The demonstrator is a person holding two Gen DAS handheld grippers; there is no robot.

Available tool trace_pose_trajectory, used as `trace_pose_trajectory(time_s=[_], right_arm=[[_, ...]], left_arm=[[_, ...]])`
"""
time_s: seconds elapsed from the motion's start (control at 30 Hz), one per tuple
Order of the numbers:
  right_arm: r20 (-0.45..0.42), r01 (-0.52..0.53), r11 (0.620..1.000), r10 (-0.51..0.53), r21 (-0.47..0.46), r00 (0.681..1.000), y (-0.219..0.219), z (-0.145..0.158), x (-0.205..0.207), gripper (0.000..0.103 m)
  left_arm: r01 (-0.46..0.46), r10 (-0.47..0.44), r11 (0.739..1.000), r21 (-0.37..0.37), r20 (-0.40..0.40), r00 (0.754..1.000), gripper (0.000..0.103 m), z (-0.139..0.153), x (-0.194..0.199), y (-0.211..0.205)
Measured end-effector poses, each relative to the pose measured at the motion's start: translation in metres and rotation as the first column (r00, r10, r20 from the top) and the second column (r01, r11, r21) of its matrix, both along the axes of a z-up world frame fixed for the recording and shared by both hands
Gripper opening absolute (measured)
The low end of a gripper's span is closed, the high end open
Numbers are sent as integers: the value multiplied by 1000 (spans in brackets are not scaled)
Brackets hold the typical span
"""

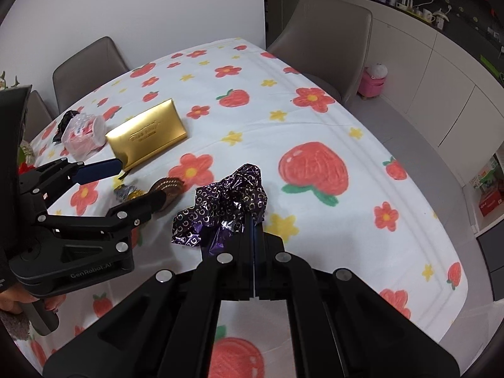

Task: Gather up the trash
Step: 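Grasp the purple patterned wrapper with the right gripper while the left grasps the brown chocolate wrapper, then carry both wrappers over the grey bin and open both grippers to drop them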

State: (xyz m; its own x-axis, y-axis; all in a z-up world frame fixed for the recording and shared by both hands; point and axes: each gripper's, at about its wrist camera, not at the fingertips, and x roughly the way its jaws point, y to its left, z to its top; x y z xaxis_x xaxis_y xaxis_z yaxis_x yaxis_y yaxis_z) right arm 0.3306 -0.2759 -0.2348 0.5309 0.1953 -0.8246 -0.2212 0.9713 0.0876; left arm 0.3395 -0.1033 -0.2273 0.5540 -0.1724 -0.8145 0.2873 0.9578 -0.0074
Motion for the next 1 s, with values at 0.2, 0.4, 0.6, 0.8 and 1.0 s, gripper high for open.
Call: trace_pose_trajectory(time_s=[0.2,0.4,0.6,0.8,1.0], right_arm=[[-5,-1,1000,1,5,1000,1,-3,8,0],[-8,-5,1000,5,14,1000,1,-4,7,0],[-1,-8,1000,8,29,1000,-4,0,-1,0],[14,7,999,-8,49,1000,-23,8,-21,0],[31,29,998,-30,58,999,-56,15,-55,0]], left_arm=[[11,-10,1000,15,-68,998,39,-21,10,-6],[16,-16,1000,0,-58,998,17,-19,4,-7],[13,-14,1000,-24,-35,999,17,-3,-8,-12],[30,-31,999,-19,-26,999,17,5,-27,-30],[65,-65,998,-13,-18,998,17,12,-57,-63]])
